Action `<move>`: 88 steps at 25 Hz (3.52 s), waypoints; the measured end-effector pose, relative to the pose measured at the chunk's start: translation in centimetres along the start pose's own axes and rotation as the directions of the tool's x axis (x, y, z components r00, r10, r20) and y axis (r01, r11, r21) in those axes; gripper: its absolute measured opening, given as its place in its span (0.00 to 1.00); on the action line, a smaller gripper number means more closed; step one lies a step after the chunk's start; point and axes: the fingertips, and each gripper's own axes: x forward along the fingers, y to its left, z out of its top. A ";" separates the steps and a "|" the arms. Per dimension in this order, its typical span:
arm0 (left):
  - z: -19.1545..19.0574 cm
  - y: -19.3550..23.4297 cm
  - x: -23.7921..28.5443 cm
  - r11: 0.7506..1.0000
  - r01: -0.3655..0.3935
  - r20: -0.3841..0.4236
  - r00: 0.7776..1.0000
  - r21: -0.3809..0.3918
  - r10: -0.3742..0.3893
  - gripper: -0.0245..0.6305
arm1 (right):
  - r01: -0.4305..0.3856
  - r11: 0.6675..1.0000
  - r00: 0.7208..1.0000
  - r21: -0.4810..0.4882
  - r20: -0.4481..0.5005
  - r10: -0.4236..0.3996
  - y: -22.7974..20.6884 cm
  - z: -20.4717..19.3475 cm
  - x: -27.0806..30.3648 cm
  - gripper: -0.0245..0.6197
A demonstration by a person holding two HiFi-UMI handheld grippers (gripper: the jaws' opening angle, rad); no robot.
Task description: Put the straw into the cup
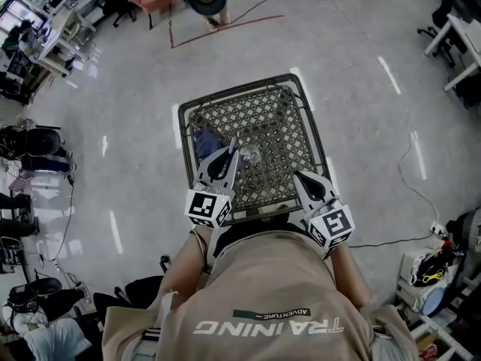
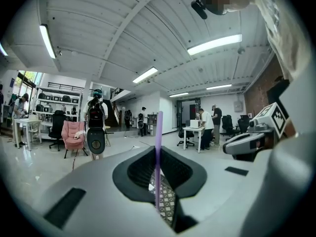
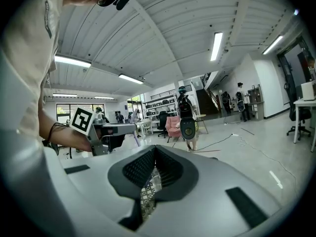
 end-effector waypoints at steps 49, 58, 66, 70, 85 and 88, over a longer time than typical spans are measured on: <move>-0.6 5.2 -0.6 0.998 0.037 0.058 0.998 -0.040 -0.035 0.06 | 0.049 0.982 0.996 -0.181 0.088 -0.033 1.3 7.2 5.4 0.06; 3.8 5.5 -1.9 1.000 0.018 0.083 0.996 0.022 -0.020 0.06 | 0.024 0.976 0.994 -0.218 0.111 0.001 1.7 9.0 7.0 0.06; 4.9 4.7 -1.3 0.999 0.039 0.069 0.997 0.036 -0.041 0.06 | 0.018 0.973 0.990 -0.229 0.139 0.014 0.3 11.9 6.8 0.06; 4.7 5.3 -2.0 0.999 0.043 0.071 0.996 0.025 -0.044 0.06 | 0.010 0.978 0.990 -0.207 0.138 0.019 0.6 12.0 7.0 0.06; 5.1 5.4 -3.0 0.999 0.046 0.078 0.996 0.003 -0.046 0.06 | -0.047 0.977 0.990 -0.210 0.118 0.073 2.0 11.6 7.5 0.06; 5.2 5.1 -3.0 0.999 0.045 0.079 0.996 0.013 -0.046 0.06 | -0.044 0.976 0.990 -0.211 0.124 0.072 1.7 11.6 7.2 0.06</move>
